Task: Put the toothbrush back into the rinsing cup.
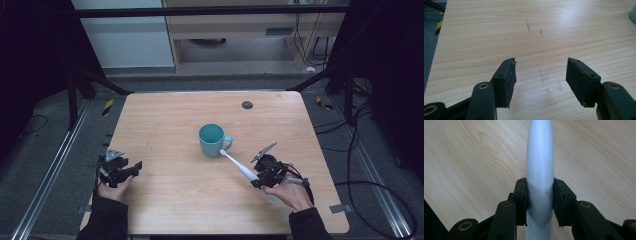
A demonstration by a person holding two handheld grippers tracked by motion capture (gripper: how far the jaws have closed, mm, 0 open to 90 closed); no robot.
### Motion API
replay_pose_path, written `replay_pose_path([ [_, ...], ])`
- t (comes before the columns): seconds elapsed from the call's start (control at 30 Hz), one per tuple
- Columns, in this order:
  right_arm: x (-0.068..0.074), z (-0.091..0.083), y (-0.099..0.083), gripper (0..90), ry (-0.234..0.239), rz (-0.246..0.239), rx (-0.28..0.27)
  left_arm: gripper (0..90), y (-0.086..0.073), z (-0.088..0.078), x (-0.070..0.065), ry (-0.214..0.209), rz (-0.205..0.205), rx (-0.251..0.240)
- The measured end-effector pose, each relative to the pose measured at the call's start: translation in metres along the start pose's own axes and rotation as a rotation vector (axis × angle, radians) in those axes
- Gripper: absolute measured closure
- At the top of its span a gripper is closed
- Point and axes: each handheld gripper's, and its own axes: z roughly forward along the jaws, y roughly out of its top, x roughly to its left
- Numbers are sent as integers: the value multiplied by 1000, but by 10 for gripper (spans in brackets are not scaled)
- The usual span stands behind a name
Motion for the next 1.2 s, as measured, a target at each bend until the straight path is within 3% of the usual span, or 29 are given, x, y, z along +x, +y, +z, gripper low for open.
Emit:
replay_pose_path([
  [0.03,1,-9,1,663,13,-10,-57,404,0,0,0,0,0,0],
  [0.1,2,-12,1,663,21,-9,-76,404,0,0,0,0,0,0],
  [0.13,4,-20,1,664,37,-20,-128,404,0,0,0,0,0,0],
  [0.23,5,-30,1,663,49,-15,-210,405,0,0,0,0,0,0],
  [0.3,5,-32,1,663,46,-18,-234,404,0,0,0,1,1,0],
  [0.33,4,-37,2,663,39,0,-308,405,0,0,0,1,1,-1],
  [0.37,4,-37,2,663,39,0,-308,405,0,0,0,2,1,-1],
  [0.4,2,-40,2,663,38,25,-371,405,0,0,0,2,1,0],
  [0.47,1,-41,3,663,38,38,-401,405,0,0,0,2,1,0],
  [0.5,0,-42,5,663,34,63,-457,405,0,0,0,3,1,0],
  [0.57,0,-43,6,663,29,70,-480,406,0,0,0,4,0,-1],
  [0.67,-2,-46,10,663,18,95,-564,406,0,0,0,4,-1,-2],
  [0.7,-3,-49,15,663,2,109,-620,406,0,0,0,5,0,-2],
  [0.73,-3,-49,15,663,2,109,-620,406,0,0,0,5,0,-3],
  [0.77,-3,-51,20,663,-14,119,-662,406,0,0,0,4,-3,-4],
  [0.8,-3,-51,20,663,-14,119,-662,405,0,0,0,4,-3,-4],
  [0.9,-5,-55,33,663,-29,136,-739,406,0,-1,0,5,-3,-8],
  [1.0,-5,-55,39,663,-36,141,-770,406,0,-1,0,6,-3,-8],
  [1.1,-8,-56,54,663,-51,150,-838,406,0,0,1,6,-5,-9],
  [1.2,-9,-55,61,663,-57,158,-856,406,0,0,1,6,-5,-9],
])
